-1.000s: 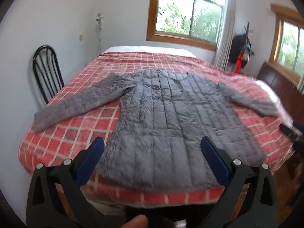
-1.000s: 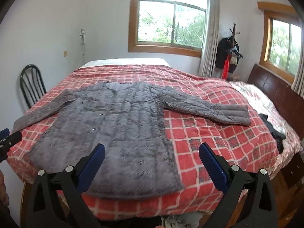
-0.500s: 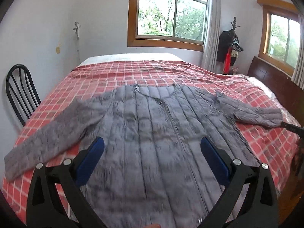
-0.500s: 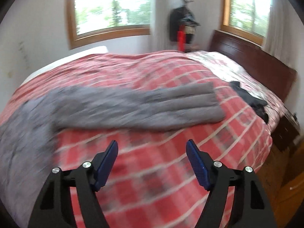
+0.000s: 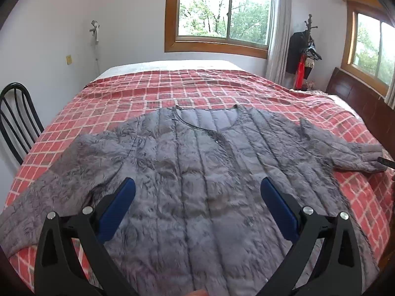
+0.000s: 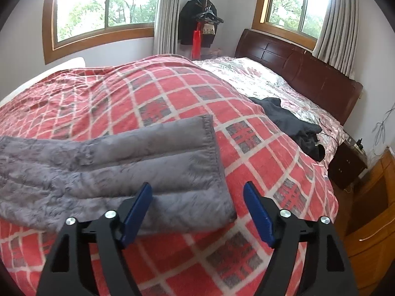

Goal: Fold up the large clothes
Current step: 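Move the right tool to the jacket sleeve and grasp its cuff, then fold the held sleeve across the jacket body with the right tool, then release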

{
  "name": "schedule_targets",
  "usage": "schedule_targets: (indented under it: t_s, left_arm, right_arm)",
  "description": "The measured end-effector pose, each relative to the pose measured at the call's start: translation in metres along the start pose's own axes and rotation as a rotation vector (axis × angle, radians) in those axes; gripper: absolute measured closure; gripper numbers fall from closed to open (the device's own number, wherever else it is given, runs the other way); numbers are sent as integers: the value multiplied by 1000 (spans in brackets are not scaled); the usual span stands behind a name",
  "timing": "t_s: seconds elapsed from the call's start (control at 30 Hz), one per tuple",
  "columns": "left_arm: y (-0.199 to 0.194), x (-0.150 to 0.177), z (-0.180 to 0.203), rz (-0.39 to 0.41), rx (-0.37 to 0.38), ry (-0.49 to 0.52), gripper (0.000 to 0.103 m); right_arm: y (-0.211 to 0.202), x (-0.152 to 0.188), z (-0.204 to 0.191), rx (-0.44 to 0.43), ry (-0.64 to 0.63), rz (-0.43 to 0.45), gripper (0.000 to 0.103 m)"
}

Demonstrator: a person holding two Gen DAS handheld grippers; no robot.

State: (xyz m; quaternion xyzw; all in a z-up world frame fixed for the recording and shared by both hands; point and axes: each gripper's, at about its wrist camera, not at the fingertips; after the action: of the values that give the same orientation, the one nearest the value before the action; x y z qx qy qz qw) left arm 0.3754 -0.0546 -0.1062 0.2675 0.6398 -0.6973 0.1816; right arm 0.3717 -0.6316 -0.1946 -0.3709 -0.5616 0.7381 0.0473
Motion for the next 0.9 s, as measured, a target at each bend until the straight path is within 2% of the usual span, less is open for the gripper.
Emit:
schedule_targets:
  t_s: [0.1, 0.13, 0.17, 0.2, 0.23, 0.3, 0.33, 0.37, 0.43, 0.57, 0.7, 0.9]
  left_arm:
    - [14, -9, -6, -1, -9, -8, 3]
    - [20, -11, -8, -7, -7, -11, 3]
    - [24, -14, -9, -11, -3, -12, 3]
    - [29, -17, -11, -15, -6, -14, 3]
    - [34, -20, -12, -14, -12, -15, 3]
    - [48, -26, -14, -44, -17, -14, 3]
    - [54, -29, -16, -63, -9, -23, 3]
    - [59, -31, -18, -77, -1, -31, 3]
    - [61, -31, -20, -91, 2, -39, 3]
    - [53, -29, -21, -81, 11, -34, 3]
    - [35, -25, -26, -61, -7, -26, 3]
    - [10, -25, -48, -46, -19, -57, 3]
  right_arm:
    - [9, -1, -1, -3, -9, -20, 22]
    - [9, -1, -1, -5, -16, -21, 26]
    - [8, 0, -3, -22, -29, -19, 35]
    - [7, 0, -5, -12, -31, -17, 35]
    - [5, 0, -7, -4, -34, -12, 41]
    - [-2, 1, -12, 9, -46, 1, 58]
    - [-8, 2, -15, 24, -52, 11, 75]
    - [-12, 1, -15, 19, -52, 15, 88]
    - [-25, 1, -13, -6, -43, 25, 97]
    - [-54, -2, -14, -66, -45, 47, 100]
    - [-98, -2, -32, -126, -91, 96, 101]
    - [-184, 4, -99, -248, -219, 176, 101]
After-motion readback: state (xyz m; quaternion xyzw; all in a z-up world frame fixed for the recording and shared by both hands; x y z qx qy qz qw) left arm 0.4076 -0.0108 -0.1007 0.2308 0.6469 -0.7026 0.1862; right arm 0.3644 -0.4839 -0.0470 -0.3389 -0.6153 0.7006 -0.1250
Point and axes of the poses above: each gripper's, at about its wrist camera, not at the fingertips, and y roughly the way its jaws point, z to its right, x to its underside, and after that the axes turned 14 degrees about -z, right-handed
